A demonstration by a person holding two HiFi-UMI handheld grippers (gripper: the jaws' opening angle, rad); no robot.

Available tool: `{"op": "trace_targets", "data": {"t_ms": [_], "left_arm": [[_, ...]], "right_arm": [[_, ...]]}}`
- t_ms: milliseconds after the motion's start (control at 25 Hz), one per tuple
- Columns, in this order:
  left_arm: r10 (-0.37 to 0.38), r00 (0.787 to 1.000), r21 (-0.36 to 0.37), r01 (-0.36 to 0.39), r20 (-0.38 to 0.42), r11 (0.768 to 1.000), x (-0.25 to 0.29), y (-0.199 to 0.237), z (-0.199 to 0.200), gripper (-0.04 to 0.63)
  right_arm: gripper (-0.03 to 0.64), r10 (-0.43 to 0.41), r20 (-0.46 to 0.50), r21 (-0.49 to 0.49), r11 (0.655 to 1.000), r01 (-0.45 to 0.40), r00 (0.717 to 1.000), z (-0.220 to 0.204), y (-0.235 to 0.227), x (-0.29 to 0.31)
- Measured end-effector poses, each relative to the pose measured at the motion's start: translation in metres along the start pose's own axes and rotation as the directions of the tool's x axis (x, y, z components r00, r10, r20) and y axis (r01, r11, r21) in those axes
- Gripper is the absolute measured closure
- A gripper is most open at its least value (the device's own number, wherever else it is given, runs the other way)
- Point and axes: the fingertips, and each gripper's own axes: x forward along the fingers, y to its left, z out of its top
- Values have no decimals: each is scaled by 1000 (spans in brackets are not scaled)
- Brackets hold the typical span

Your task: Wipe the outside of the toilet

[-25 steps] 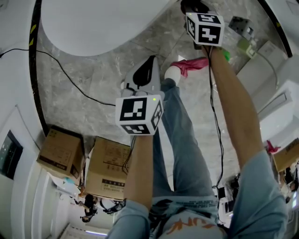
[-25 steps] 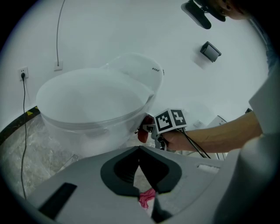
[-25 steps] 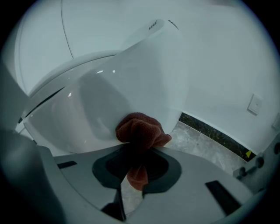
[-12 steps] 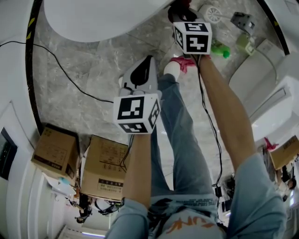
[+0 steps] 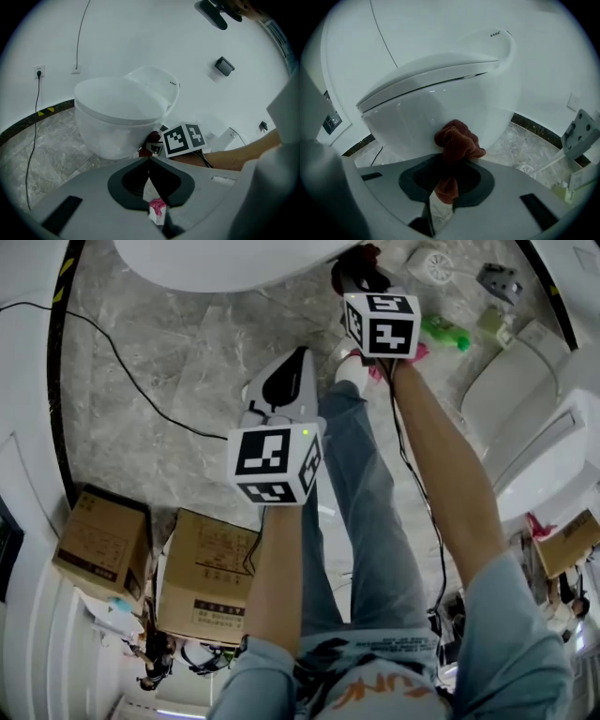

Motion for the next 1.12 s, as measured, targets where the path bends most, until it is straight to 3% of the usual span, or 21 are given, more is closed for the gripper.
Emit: {"op": "trace_targets", "data": {"t_ms": [520,760,1000,1120], "left_arm": [[-10,1000,-3,10,4,1000,-55,60,-24,601],[-27,999,38,28,-20,999,-77,86,-32,601],[-31,998,104,37,-50,994,-92,107,-25,601],[-51,997,138,58,-59,989,-95,100,-15,601]], "right_arm": [[548,28,-24,-1,1000,-28,999,-22,94,1],[548,110,-31,-42,993,-111,993,-30,148,6],[548,107,-1,32,994,-107,994,-35,158,-7],[548,82,9,128,988,-82,997,-42,146,-23]]}}
